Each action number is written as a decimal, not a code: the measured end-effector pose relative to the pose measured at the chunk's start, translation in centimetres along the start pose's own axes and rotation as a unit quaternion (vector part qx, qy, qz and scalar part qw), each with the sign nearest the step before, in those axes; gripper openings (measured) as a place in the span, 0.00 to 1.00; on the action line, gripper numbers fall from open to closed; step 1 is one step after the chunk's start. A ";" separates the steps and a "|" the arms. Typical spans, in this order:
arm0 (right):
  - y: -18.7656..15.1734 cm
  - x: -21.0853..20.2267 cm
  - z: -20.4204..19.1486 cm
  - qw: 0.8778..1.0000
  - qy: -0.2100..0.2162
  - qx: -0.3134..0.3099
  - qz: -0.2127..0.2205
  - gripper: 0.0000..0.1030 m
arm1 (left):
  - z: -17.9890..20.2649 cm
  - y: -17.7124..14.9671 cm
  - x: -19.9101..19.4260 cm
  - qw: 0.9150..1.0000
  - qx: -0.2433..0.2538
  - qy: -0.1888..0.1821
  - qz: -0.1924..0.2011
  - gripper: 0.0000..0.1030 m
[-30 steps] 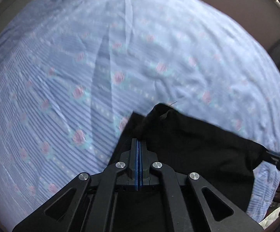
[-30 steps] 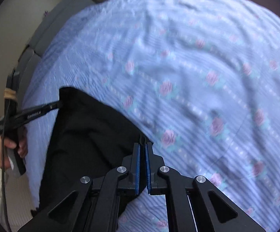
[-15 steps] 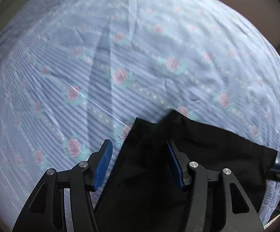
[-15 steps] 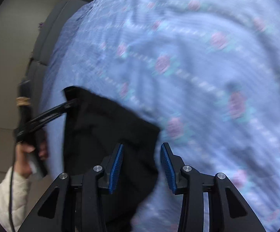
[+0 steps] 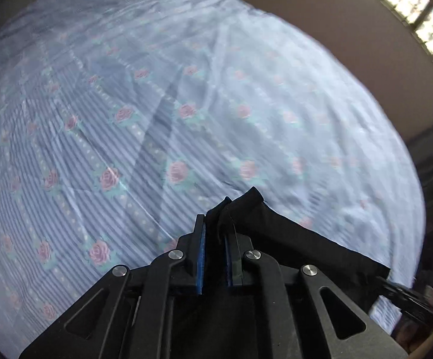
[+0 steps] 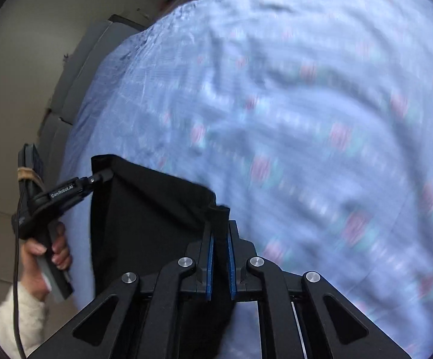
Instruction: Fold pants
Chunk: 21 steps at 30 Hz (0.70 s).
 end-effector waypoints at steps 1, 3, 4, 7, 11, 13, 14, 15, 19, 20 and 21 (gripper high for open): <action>0.4 0.4 0.0 1.000 -0.021 -0.013 -0.009 0.10 | -0.3 0.2 0.6 1.000 -0.012 0.020 -0.005 0.19; 0.8 0.4 0.1 0.998 -0.058 -0.021 -0.019 0.25 | -0.4 0.5 0.7 0.999 -0.028 0.045 0.002 0.29; 1.0 -0.2 0.0 0.997 -0.066 -0.023 -0.009 0.31 | -0.5 0.8 0.1 0.998 -0.031 0.052 0.014 0.35; 1.4 -2.9 -1.3 0.996 -0.078 -0.039 0.031 0.53 | 0.0 1.0 -4.1 0.995 -0.014 0.071 0.068 0.57; 0.6 -5.1 -5.5 0.993 -0.053 -0.098 0.040 0.56 | -1.3 -0.2 -11.3 0.990 -0.013 0.071 0.120 0.57; -0.4 -6.0 -7.7 0.991 -0.026 -0.128 0.033 0.60 | -2.8 -3.0 -15.9 0.986 -0.026 0.068 0.150 0.60; -1.1 -6.3 -8.7 0.990 -0.015 -0.141 0.027 0.62 | -3.5 -4.2 -17.4 0.984 -0.035 0.071 0.157 0.63; -1.8 -6.5 -9.7 0.988 -0.004 -0.152 0.021 0.63 | -4.1 -5.3 -18.5 0.983 -0.043 0.077 0.162 0.63; -6.0 -7.8 -12.7 0.980 0.026 -0.197 -0.014 0.64 | -7.6 -13.4 -24.4 0.974 -0.086 0.122 0.171 0.64; -7.1 -7.8 -13.6 0.977 0.032 -0.208 -0.024 0.64 | -8.7 -15.9 -25.7 0.971 -0.099 0.138 0.168 0.64; -8.5 -7.8 -14.5 0.974 0.037 -0.220 -0.034 0.64 | -9.6 -18.3 -26.7 0.969 -0.112 0.150 0.164 0.65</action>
Point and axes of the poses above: each gripper's, at about its wrist camera, not at the fingertips, and x roughly the way its jaws point, z to its right, y to its top, the point moved 2 cm from there along x, roughly the way its jaws point, and after that the axes turned 5 degrees about z, right-handed, at the moved point
